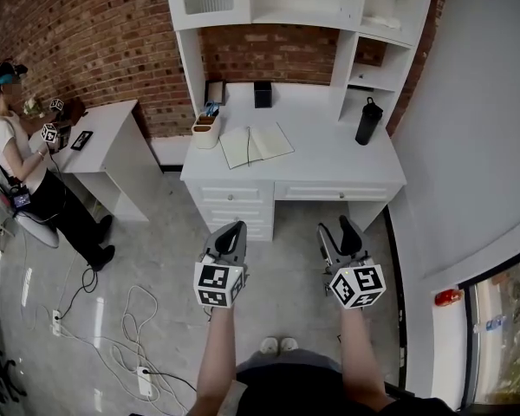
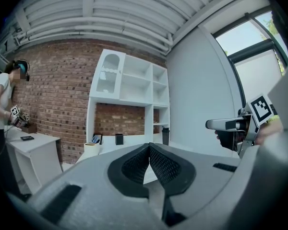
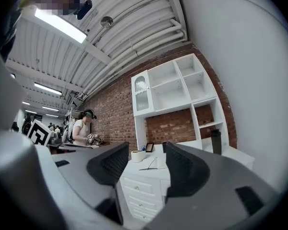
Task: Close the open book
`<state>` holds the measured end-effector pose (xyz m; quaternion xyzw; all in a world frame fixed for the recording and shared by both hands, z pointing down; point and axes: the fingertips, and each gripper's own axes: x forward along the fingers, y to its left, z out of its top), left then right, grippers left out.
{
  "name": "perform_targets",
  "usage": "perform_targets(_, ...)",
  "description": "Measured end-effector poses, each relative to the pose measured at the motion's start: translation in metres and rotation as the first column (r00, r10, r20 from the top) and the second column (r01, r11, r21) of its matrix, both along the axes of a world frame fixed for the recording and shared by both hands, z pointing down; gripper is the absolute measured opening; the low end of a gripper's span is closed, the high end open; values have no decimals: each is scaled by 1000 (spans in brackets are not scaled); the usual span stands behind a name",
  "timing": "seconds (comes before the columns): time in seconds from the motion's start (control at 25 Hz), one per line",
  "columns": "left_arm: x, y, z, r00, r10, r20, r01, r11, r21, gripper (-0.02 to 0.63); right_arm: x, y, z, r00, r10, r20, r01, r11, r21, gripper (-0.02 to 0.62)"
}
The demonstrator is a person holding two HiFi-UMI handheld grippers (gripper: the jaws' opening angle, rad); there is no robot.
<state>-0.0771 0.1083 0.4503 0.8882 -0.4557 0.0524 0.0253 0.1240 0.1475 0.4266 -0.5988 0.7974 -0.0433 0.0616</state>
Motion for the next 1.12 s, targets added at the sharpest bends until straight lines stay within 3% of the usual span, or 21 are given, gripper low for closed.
perform_targets(0.72, -21, -20, -9, 1000, -13, 9, 13, 999, 35, 9, -5, -16, 4, 1000, 22, 4, -22, 1000, 3, 229)
perform_targets(1.12, -18, -81, -14, 998, -55, 29, 53, 996, 77, 9, 8, -86, 6, 999, 1, 41, -2, 999, 35, 229)
